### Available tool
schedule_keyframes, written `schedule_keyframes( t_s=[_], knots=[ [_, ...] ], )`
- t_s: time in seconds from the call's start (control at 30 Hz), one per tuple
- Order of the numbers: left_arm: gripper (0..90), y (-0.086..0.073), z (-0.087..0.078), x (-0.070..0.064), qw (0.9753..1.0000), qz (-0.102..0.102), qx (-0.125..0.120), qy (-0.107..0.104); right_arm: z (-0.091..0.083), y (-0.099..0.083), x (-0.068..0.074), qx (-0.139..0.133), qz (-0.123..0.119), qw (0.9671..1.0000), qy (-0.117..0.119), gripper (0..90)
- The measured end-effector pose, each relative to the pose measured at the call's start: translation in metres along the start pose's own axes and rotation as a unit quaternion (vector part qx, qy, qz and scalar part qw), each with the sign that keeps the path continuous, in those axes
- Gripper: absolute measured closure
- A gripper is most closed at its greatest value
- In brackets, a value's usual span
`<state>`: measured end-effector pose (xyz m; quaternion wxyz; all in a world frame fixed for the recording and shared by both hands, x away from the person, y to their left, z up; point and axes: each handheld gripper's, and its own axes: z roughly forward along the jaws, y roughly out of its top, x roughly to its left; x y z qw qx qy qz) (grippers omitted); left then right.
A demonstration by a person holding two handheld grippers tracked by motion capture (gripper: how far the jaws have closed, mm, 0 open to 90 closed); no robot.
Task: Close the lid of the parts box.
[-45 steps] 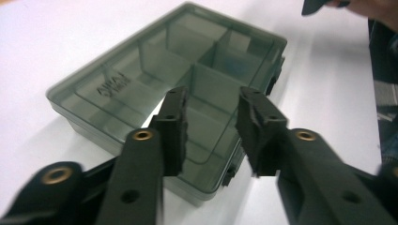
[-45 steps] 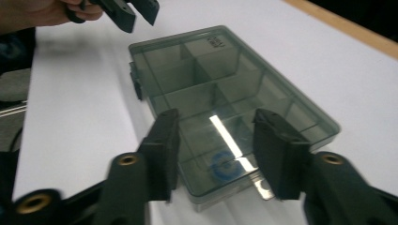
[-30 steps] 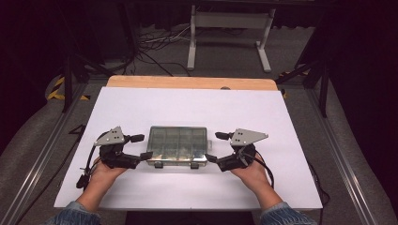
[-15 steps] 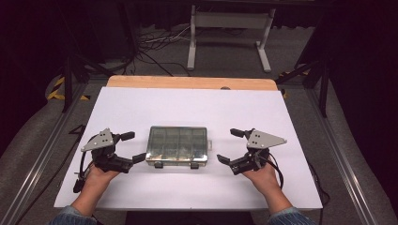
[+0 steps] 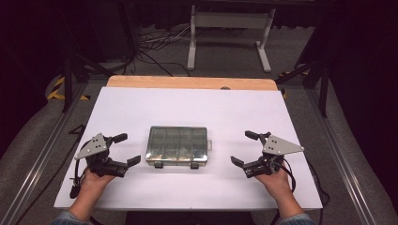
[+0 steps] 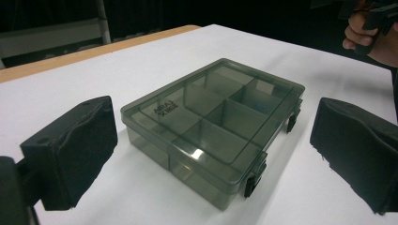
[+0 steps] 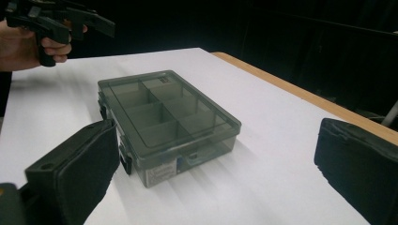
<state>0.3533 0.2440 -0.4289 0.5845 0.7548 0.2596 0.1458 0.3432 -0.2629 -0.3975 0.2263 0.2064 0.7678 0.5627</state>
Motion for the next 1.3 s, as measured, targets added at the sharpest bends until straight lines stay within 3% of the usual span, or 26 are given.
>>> schedule_keyframes(
  t_s=[0.27,0.33,0.43,0.77,1.03,1.3],
  knots=[
    [1.5,-0.011,-0.003,-0.001,0.9998,0.004,0.019,0.008,-0.010,-0.018,-0.002,-0.005,0.000,0.9999,-0.014,0.7],
    [1.5,-0.016,-0.003,-0.003,0.9998,-0.003,0.018,0.007,-0.011,-0.024,-0.005,0.000,0.007,0.9998,-0.016,0.7],
    [1.5,-0.020,-0.004,-0.002,0.9998,0.002,0.019,0.009,-0.012,-0.032,-0.008,0.005,0.017,0.9997,-0.017,0.7],
    [1.7,-0.030,-0.004,0.001,0.9995,0.006,0.017,0.025,-0.016,-0.047,-0.011,-0.006,0.037,0.9990,-0.026,0.7],
    [1.8,-0.034,0.000,0.005,0.9996,-0.007,0.027,0.007,-0.018,-0.056,-0.015,-0.001,0.042,0.9988,-0.026,0.6],
    [2.6,-0.034,-0.001,0.006,0.9995,-0.026,0.016,0.002,-0.018,-0.055,-0.014,-0.003,0.031,0.9988,-0.037,0.7]
  ],
)
